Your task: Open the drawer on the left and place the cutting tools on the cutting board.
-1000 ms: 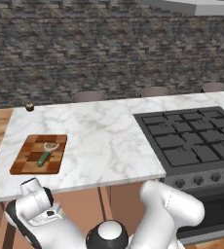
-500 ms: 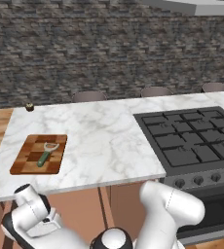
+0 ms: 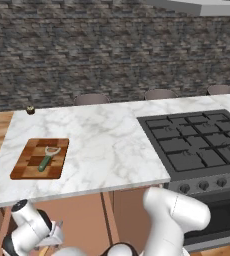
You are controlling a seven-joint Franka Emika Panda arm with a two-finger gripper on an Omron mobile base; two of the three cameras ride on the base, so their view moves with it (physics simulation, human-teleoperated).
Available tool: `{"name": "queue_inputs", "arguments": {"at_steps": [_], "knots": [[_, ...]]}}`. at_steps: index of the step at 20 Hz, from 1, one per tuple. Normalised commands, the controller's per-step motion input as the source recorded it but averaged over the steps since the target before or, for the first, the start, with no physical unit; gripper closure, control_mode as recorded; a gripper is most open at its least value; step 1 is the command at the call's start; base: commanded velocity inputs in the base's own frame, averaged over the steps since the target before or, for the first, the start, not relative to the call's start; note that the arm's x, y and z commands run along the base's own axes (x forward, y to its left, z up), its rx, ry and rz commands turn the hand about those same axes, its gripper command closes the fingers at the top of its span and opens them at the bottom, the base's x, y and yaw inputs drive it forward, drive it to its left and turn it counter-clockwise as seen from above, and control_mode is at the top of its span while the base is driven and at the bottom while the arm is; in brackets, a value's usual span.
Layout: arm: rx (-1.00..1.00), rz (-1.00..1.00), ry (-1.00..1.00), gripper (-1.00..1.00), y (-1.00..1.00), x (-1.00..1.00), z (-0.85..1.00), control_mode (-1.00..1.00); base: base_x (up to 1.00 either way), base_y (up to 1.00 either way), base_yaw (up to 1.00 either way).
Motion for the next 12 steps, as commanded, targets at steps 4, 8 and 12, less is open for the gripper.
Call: {"name": "queue_inputs", "arguments": {"at_steps": [4,8,12], "knots": [[0.00,0.00,-0.19,-1.00,0.06,0.01,-0.15,-1.00,0.00,0.00,0.00],[0.01,0.00,-0.19,-1.00,0.04,0.00,-0.12,-1.00,0.00,0.00,0.00],[0.01,0.00,-0.17,-1.00,0.04,0.00,-0.18,-1.00,0.00,0.00,0.00]]}}
